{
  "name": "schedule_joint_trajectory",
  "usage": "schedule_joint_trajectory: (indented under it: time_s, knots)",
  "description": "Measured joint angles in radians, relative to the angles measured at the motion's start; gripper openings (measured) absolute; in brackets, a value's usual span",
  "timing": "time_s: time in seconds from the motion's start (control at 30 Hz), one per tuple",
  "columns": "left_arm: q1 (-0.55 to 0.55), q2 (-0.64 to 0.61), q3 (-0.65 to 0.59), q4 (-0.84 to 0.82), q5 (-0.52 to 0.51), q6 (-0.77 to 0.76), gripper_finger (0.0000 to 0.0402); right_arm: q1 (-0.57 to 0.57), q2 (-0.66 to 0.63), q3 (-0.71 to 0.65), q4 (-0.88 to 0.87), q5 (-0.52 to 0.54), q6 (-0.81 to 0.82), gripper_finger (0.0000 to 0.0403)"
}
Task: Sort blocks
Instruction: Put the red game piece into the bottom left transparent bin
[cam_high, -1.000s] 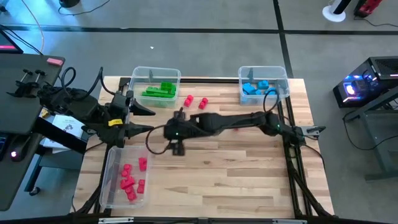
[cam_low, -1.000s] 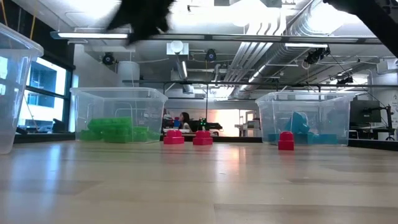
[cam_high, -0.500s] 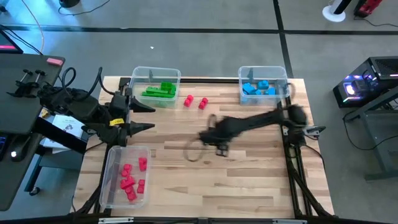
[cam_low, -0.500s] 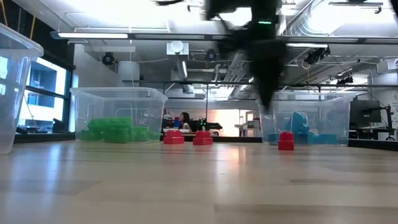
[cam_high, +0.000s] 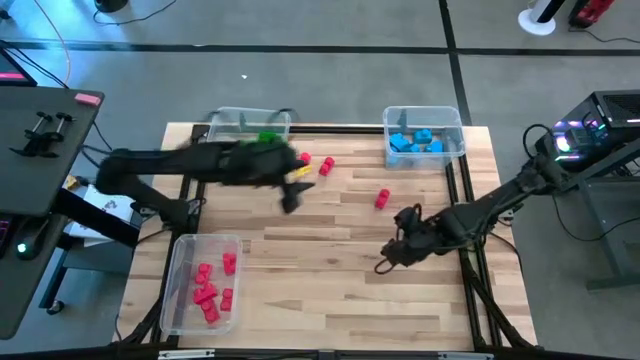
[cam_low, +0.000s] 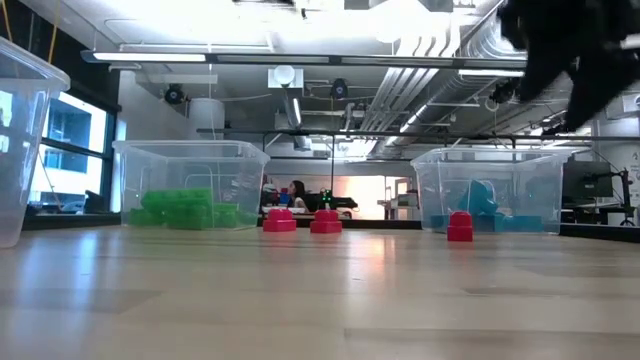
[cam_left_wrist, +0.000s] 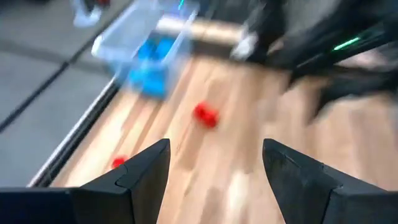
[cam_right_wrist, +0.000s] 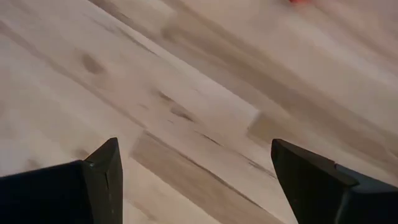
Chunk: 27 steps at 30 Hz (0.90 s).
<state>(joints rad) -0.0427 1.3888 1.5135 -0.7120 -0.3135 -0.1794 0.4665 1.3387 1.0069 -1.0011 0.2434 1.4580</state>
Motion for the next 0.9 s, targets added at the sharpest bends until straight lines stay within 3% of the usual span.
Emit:
schedule_joint_trajectory:
  time_s: [0.1, 0.27, 0.43, 0.53, 0.67, 0.9]
  knots:
    - [0.109, 0.14, 0.002, -0.004, 0.052, -0.052, 0.0243, 0.026, -0.037, 0.029, 0.004, 0.071, -0.012, 0.0284]
    - [0.251, 0.375, 0.002, 0.007, 0.243, -0.239, 0.0243, 0.025, -0.07, 0.039, -0.001, 0.144, -0.123, 0.0284]
    - [0.349, 0.578, 0.067, -0.041, 0.307, -0.343, 0.0243, 0.021, -0.071, 0.039, -0.001, 0.2, -0.212, 0.0284]
    - [0.384, 0.655, 0.141, -0.05, 0.309, -0.338, 0.0243, 0.011, -0.071, 0.039, 0.006, 0.203, -0.253, 0.0284]
    - [0.406, 0.722, 0.237, -0.059, 0.221, -0.333, 0.0243, -0.003, -0.071, 0.039, 0.014, 0.204, -0.278, 0.0284]
    - [0.452, 0.8, 0.313, -0.121, 0.226, -0.282, 0.0243, -0.009, -0.071, 0.04, 0.038, 0.239, -0.227, 0.0284]
